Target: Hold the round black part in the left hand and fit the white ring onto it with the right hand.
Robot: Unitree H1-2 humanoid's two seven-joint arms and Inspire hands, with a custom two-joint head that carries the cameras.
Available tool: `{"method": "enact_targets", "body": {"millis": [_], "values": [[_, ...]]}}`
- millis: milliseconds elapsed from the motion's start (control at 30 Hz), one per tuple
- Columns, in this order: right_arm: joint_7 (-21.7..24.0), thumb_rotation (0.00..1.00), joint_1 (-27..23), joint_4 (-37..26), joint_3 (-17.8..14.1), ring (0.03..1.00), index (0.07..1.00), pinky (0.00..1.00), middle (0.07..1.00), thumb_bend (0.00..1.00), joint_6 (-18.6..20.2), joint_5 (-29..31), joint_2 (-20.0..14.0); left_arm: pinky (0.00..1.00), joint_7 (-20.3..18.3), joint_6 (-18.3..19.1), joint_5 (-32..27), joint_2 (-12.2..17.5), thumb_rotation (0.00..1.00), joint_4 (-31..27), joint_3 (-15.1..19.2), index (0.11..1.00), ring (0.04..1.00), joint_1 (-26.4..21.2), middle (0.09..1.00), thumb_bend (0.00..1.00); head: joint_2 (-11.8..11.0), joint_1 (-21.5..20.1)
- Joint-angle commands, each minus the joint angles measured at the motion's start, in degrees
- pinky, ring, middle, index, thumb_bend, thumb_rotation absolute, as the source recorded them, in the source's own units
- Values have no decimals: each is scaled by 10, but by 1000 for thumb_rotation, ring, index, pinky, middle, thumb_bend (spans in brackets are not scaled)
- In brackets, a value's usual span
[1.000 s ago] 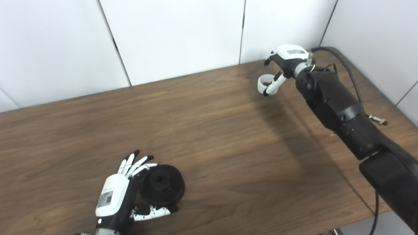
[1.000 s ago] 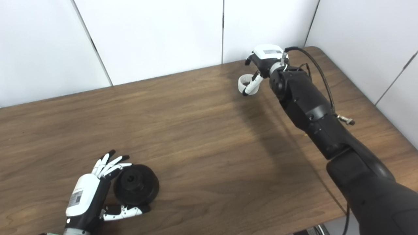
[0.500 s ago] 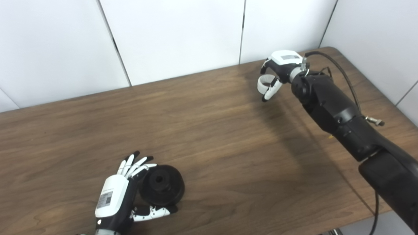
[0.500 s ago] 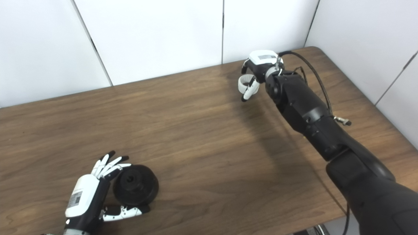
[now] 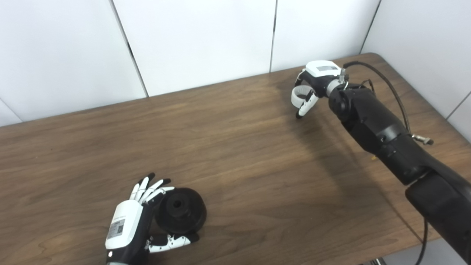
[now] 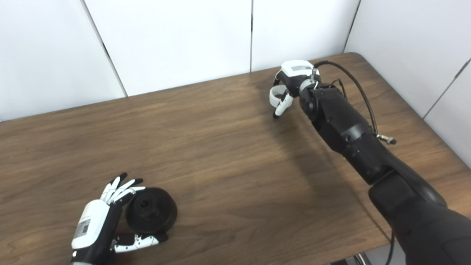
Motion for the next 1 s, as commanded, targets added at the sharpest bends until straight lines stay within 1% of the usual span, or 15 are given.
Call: {"method": "enact_targets", "body": {"millis": [0, 167, 633, 967], "values": [[-12, 267, -15, -6, -5, 993, 700, 1000, 922, 796, 0, -3, -23, 1000, 0, 5, 17, 10, 64, 2, 4, 483, 993, 8, 876, 521, 1, 0], [-18, 255, -14, -4, -7, 992, 692, 1000, 920, 796, -3, 2, -25, 1000, 0, 5, 16, 9, 65, 2, 4, 483, 988, 7, 867, 520, 1, 0], [-1, 287, -20, -7, 1, 996, 714, 1000, 927, 780, 3, 0, -39, 1000, -5, 6, 14, 9, 64, 0, 8, 483, 979, 6, 856, 521, 4, 0], [-6, 286, -19, -4, 1, 981, 709, 1000, 916, 791, 3, 1, -37, 1000, -2, 1, 13, 11, 64, 5, 9, 483, 975, 4, 851, 521, 4, -1]]}}
